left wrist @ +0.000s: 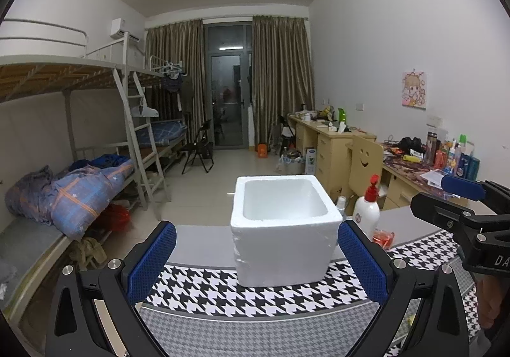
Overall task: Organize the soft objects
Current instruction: 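Withdraw both open tools from the foam box back over the table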
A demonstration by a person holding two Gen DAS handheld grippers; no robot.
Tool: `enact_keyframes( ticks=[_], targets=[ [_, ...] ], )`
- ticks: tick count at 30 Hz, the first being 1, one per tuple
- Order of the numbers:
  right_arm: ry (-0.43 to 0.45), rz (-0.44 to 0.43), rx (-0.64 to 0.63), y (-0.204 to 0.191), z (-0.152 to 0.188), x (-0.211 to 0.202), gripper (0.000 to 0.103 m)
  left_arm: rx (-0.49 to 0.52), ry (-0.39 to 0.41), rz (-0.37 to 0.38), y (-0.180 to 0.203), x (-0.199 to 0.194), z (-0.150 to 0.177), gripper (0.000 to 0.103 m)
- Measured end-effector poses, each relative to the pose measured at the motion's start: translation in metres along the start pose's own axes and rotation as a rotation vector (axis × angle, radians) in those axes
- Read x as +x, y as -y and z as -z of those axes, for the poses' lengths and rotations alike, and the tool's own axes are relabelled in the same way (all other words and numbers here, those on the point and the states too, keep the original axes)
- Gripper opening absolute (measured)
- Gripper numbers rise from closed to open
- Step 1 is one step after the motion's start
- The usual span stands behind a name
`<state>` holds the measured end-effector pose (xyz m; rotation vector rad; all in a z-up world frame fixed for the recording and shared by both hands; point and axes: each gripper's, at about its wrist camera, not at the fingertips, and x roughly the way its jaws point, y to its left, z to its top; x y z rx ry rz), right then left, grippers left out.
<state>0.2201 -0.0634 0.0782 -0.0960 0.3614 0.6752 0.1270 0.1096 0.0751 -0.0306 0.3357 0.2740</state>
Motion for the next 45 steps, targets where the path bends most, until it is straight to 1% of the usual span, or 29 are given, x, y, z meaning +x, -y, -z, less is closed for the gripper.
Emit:
enact_keyframes(
  ticks=[6, 16, 21, 27, 32, 36, 39, 45],
  targets=[
    [0.009, 0.016, -0.012, -0.001, 0.013, -0.011, 0.090, 0.002, -0.009, 0.025, 0.007, -0.006, 0.012, 0.102],
    [0.025, 0.036, -0.009, 0.002, 0.033, -0.026, 0.090, 0.008, 0.030, 0.041, 0.016, -0.023, 0.024, 0.102],
    [0.040, 0.060, -0.025, 0.000, 0.042, -0.029, 0.090, 0.005, 0.044, 0.050, 0.019, -0.028, 0.030, 0.102],
    [0.043, 0.063, -0.012, 0.006, 0.052, -0.034, 0.090, 0.018, 0.059, 0.054, 0.026, -0.037, 0.040, 0.102],
    [0.053, 0.070, -0.019, 0.006, 0.062, -0.043, 0.090, 0.009, 0.058, 0.090, 0.030, -0.044, 0.049, 0.102],
    [0.054, 0.067, -0.016, 0.005, 0.067, -0.046, 0.090, 0.024, 0.078, 0.078, 0.035, -0.050, 0.053, 0.102],
    [0.049, 0.059, 0.001, 0.007, 0.071, -0.049, 0.090, 0.025, 0.083, 0.086, 0.037, -0.051, 0.055, 0.102],
    [0.044, 0.099, 0.012, 0.011, 0.083, -0.055, 0.090, 0.024, 0.089, 0.102, 0.041, -0.055, 0.064, 0.102]
  ],
)
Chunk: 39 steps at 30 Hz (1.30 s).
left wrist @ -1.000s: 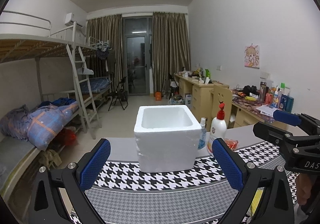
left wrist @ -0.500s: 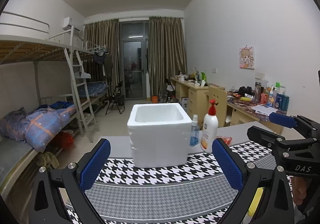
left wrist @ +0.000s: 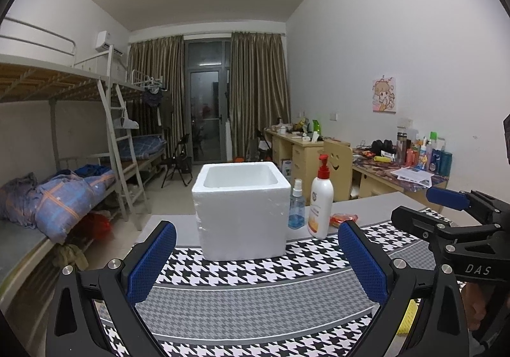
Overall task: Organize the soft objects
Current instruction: 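Withdraw both open tools from the foam box back over the table, then move both tools toward the yellow sponge and grey cloth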
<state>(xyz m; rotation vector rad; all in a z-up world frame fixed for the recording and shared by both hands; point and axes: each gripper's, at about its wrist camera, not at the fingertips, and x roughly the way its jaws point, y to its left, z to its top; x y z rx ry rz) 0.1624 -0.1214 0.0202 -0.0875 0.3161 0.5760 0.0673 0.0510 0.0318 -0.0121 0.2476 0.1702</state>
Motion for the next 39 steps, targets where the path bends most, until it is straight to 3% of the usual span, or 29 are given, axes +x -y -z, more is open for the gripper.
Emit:
enact_keyframes(
  ticks=[18, 39],
  targets=[
    [-0.050, 0.062, 0.044, 0.013, 0.028, -0.015, 0.090, 0.022, -0.044, 0.119, 0.032, -0.002, 0.026, 0.102],
    [-0.107, 0.152, 0.098, 0.036, 0.056, -0.018, 0.090, 0.035, -0.097, 0.205, 0.048, 0.007, 0.045, 0.102]
  ],
)
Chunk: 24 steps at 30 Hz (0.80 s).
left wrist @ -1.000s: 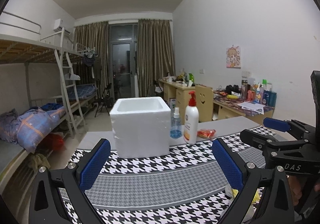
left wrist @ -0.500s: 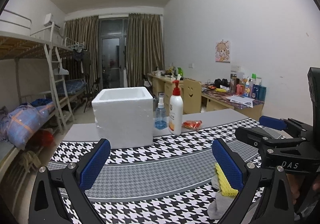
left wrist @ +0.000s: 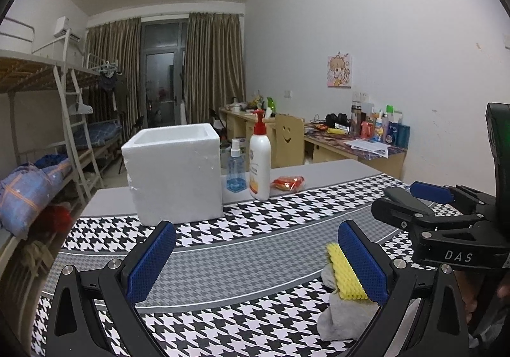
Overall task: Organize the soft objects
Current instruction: 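Move both tools toward the yellow sponge and grey cloth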
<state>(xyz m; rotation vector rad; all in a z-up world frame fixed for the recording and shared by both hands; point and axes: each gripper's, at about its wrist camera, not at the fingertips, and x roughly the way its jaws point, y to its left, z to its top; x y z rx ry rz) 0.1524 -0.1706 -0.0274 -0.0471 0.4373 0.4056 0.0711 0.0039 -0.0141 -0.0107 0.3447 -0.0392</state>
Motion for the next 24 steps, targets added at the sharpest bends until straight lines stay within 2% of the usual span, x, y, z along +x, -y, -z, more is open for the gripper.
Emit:
enact_keyframes(
  ticks=[24],
  targets=[
    [-0.153, 0.020, 0.078, 0.022, 0.038, 0.032, 0.090, -0.010, -0.087, 0.051, 0.010, 0.029, 0.018, 0.102]
  ],
)
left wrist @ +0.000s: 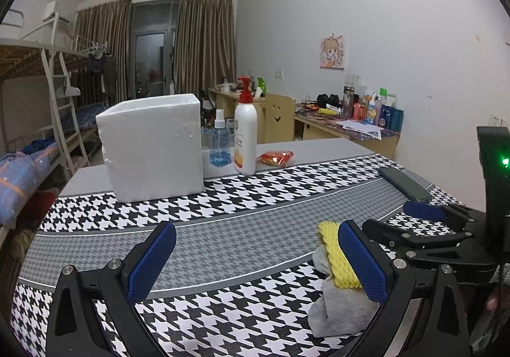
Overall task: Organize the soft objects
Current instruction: 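Move both tools toward the yellow sponge and grey cloth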
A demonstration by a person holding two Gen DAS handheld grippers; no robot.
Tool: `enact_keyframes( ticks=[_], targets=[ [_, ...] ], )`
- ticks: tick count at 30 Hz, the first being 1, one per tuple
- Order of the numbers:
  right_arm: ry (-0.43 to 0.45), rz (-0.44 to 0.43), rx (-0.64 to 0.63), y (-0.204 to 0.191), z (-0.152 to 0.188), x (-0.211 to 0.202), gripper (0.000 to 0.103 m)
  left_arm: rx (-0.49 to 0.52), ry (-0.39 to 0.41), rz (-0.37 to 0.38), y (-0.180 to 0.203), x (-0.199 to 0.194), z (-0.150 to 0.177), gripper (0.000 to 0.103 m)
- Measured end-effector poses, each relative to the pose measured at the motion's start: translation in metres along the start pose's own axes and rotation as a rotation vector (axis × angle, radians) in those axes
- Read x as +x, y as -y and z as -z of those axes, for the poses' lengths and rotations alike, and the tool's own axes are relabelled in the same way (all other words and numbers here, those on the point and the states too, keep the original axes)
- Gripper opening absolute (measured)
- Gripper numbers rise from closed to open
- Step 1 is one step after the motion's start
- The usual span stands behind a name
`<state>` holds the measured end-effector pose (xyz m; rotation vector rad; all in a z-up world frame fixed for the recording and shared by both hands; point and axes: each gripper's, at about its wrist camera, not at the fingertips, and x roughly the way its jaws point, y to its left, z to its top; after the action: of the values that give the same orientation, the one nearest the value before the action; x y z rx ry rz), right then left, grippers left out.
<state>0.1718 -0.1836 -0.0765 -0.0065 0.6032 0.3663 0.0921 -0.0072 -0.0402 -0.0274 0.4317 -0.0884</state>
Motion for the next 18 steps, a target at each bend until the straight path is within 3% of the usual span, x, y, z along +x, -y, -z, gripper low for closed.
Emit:
enact_keyframes(
  ticks=[9, 18],
  targets=[
    [-0.051, -0.010, 0.022, 0.002, 0.010, 0.011, 0.090, 0.019, -0.036, 0.022, 0.002, 0.010, 0.005, 0.102],
    [-0.090, -0.035, 0.056, 0.009, 0.014, 0.021, 0.090, 0.040, -0.122, 0.050, 0.007, 0.023, 0.016, 0.102]
  ],
)
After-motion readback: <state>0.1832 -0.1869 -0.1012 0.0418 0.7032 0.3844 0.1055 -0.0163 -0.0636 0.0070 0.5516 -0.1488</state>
